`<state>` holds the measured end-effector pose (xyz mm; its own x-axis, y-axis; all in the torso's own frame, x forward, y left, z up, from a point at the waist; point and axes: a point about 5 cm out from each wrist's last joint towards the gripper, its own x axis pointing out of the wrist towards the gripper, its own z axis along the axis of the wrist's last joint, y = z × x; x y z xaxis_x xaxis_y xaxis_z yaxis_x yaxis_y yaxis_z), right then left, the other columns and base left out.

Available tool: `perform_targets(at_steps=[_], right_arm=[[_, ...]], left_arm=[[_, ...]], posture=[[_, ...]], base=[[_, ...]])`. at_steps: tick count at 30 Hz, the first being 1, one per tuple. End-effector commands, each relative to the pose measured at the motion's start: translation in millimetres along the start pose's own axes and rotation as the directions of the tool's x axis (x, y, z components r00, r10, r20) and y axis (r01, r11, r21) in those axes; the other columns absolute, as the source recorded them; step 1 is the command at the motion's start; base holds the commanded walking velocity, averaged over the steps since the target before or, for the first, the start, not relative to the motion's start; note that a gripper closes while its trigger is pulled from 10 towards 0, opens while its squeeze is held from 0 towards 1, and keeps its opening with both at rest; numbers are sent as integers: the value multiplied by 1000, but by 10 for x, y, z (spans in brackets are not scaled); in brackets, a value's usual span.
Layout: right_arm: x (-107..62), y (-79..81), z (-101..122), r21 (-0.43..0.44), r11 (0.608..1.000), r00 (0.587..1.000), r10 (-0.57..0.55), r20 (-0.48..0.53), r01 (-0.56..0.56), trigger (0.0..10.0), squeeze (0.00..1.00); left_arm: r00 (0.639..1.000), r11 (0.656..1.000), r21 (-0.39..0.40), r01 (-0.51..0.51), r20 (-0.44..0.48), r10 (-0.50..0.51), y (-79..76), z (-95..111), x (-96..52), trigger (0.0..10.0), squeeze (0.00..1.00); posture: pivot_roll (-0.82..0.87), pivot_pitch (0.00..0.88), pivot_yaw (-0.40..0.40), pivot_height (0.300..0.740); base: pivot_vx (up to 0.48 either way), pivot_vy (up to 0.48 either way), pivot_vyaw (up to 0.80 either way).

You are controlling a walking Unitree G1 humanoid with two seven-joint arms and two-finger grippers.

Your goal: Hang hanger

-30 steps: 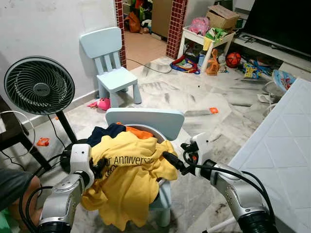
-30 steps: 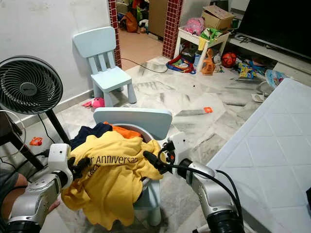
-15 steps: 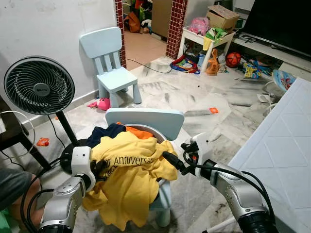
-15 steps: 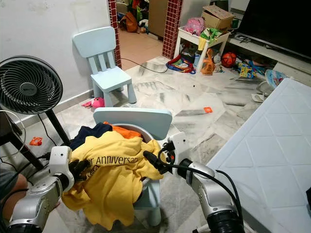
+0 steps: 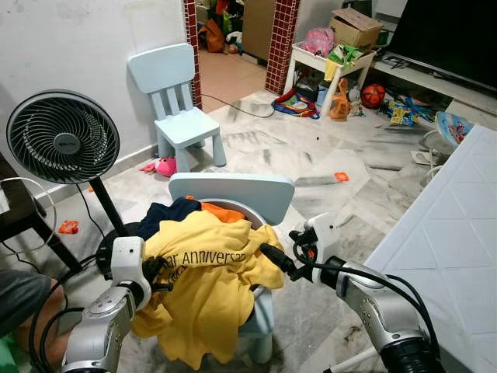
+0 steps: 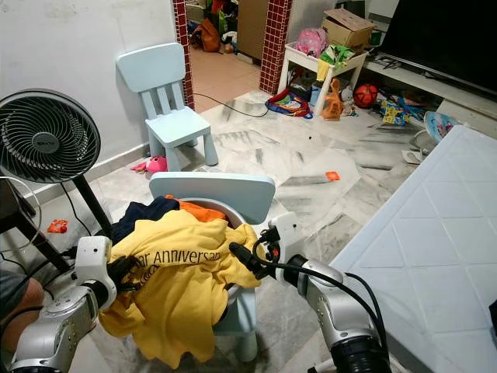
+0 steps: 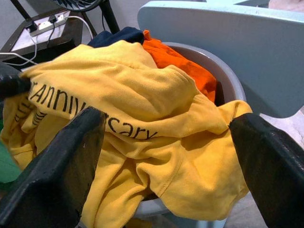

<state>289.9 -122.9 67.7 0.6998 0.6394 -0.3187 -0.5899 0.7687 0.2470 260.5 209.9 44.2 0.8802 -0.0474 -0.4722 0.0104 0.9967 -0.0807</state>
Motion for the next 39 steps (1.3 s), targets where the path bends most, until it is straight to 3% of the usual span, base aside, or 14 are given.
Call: perform_targets(at_steps=[1,5,8,11,12,14,15,16,19,20,21,25,30,39], right_arm=[[-7,-26,25,0,1000,1000,-6,-1,6,10000,0],[-8,-30,33,7,1000,1000,-10,9,10,10000,0],[-27,-78,167,30,998,992,-52,113,49,10000,0],[-33,-89,198,36,998,989,-62,135,57,10000,0],[-35,-99,243,58,996,984,-70,167,61,10000,0],[-37,-107,306,88,994,973,-81,214,64,10000,0],[-41,-110,364,107,992,962,-89,259,63,10000,0],[-41,-110,364,107,992,962,-89,259,63,10000,0],[-61,-153,483,141,985,925,-140,353,95,10000,0],[-64,-166,497,144,984,918,-153,367,106,10000,0],[-79,-192,522,147,980,904,-182,388,134,10000,0],[-149,-272,577,191,957,844,-282,457,217,10000,0],[-164,-270,572,183,951,825,-306,475,247,10000,0],[-244,-209,622,28,959,785,-248,568,282,10000,0]], left_arm=[[999,999,36,-23,50,21,0,90,-17,0,0],[984,988,135,-74,170,51,-20,254,-77,0,0],[923,954,265,-140,385,29,-151,474,-265,0,0],[909,949,276,-153,416,25,-172,498,-303,0,0],[892,955,257,-148,451,17,-216,516,-344,1137,0],[880,965,224,-135,476,13,-269,522,-376,1137,0],[864,968,213,-134,504,9,-329,534,-408,2275,0],[864,968,213,-134,504,9,-329,534,-408,2275,0],[833,950,249,-187,553,19,-475,541,-452,8000,0],[830,944,260,-201,558,23,-491,534,-453,8000,0],[830,939,276,-204,558,17,-504,530,-446,9255,0],[821,940,266,-212,571,24,-482,554,-421,10000,0],[820,943,247,-221,571,42,-437,574,-401,10000,0],[837,950,219,-224,543,72,-411,492,-419,10000,0]], posture=[[-61,31,-54,740],[-48,30,-56,740],[-20,20,-55,740],[-20,20,-55,740],[-15,14,-52,740],[-14,8,-51,740],[-13,5,-50,740],[-13,5,-50,740],[-11,0,-54,740],[-10,0,-55,740],[-11,0,-54,740],[-10,0,-58,740],[-9,0,-58,740],[-9,0,-53,740]], base=[[0,0,0],[0,0,0],[0,0,0],[0,0,0],[0,0,0],[0,0,0],[0,0,0],[0,0,0],[0,0,0],[0,0,0],[0,0,0],[0,0,0],[0,0,0],[0,0,0]])
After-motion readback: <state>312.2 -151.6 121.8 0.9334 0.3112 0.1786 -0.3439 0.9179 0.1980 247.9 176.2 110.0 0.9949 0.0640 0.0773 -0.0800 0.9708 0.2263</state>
